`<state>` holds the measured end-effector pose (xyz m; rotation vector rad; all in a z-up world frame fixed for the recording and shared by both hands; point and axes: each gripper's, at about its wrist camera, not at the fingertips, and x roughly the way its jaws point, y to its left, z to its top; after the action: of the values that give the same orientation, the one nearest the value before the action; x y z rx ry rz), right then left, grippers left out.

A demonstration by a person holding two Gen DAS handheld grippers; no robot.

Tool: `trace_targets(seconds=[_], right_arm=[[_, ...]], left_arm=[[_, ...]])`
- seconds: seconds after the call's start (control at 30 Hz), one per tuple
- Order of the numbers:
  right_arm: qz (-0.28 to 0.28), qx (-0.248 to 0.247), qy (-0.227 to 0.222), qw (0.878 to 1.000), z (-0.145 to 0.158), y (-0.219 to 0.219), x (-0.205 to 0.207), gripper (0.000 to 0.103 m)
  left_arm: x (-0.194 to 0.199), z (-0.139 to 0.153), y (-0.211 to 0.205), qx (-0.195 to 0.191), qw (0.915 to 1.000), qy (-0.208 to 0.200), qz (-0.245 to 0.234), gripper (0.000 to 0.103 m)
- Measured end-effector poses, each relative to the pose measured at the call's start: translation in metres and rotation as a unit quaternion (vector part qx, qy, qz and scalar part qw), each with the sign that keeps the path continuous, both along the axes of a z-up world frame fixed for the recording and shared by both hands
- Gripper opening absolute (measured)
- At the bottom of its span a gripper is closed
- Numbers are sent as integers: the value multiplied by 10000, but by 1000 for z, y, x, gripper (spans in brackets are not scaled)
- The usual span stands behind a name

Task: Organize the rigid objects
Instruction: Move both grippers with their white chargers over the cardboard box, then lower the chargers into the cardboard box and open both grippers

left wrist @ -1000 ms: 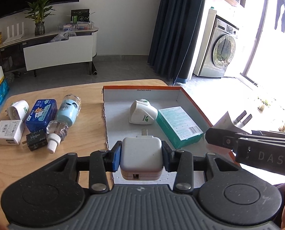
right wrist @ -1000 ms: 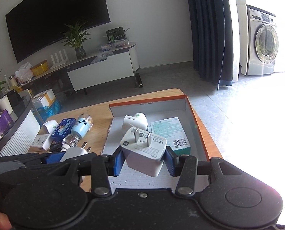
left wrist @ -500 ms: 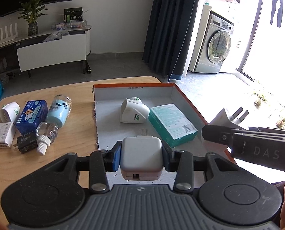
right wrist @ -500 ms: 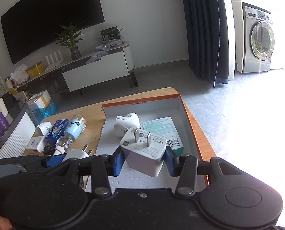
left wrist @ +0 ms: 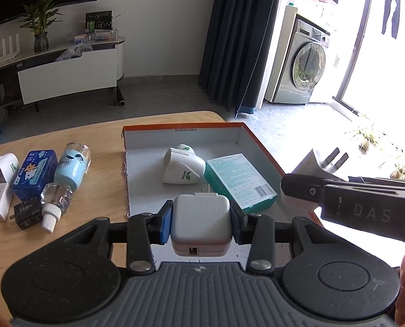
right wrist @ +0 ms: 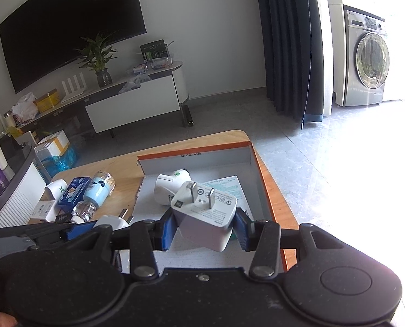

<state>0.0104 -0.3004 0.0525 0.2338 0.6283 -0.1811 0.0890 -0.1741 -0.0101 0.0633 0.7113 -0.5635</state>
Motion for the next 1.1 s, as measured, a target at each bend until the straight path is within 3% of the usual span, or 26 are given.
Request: trace_targets(seconds=[0.73, 1.1], right_arm=[[-46, -21, 210, 9998, -12, -17, 29, 55], [192, -114, 546, 9983, -22, -28, 74, 55]], left_arm=[[9, -11, -12, 55, 9998, 174, -127, 42], [12, -18, -18, 102, 9994, 257, -194, 42]])
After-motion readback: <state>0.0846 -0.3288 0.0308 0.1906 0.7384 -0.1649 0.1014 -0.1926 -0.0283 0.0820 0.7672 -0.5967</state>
